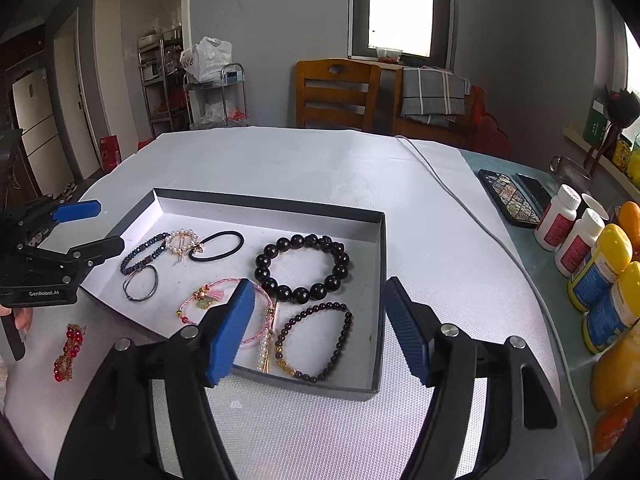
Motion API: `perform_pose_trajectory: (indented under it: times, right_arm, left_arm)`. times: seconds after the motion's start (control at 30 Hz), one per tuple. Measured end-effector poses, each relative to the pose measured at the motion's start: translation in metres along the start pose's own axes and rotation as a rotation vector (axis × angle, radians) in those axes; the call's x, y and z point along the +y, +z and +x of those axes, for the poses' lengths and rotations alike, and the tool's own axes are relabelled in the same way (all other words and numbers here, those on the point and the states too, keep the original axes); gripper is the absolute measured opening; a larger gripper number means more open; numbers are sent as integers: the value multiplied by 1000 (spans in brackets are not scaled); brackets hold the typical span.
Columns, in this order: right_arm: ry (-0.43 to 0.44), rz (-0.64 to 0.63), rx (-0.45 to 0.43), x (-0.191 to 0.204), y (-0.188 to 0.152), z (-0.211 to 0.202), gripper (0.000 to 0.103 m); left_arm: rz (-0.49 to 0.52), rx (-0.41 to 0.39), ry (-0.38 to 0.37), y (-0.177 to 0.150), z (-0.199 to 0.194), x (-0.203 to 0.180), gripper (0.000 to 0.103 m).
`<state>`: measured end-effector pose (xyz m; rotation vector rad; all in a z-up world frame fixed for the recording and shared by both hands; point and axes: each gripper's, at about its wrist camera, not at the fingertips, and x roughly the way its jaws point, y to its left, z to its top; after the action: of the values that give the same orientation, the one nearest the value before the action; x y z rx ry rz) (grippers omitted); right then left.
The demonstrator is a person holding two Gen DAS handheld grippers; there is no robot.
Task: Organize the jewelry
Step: 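Withdraw both grippers from the box toward the silver ring and red ornament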
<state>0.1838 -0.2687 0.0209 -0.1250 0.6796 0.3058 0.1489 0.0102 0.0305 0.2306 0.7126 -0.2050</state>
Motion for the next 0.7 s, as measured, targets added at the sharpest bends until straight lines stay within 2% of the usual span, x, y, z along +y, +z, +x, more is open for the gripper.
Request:
perform_pose_trajectory:
  times: [0.07,0.23,0.47,0.6,0.7]
  right_arm:
    - [5,3,-16,1,-2,-7,82]
    - [18,17,-47,4,-9,-22,97]
    - [44,1,-62,17,-21,-38,97]
    - [57,3,-63,24,-28,-44,97]
    - [58,3,-58,30,-34,-46,97]
  left_arm:
    - [-10,-14,11,-1,-5,1,84]
    - [-34,-46,28,-5,-22,2,90]
    - [-51,-91,42,-19,-53,4,95]
    - [-42,-112,74,-32,-68,4,96]
    - [-83,-103,83,-43,-72,5,96]
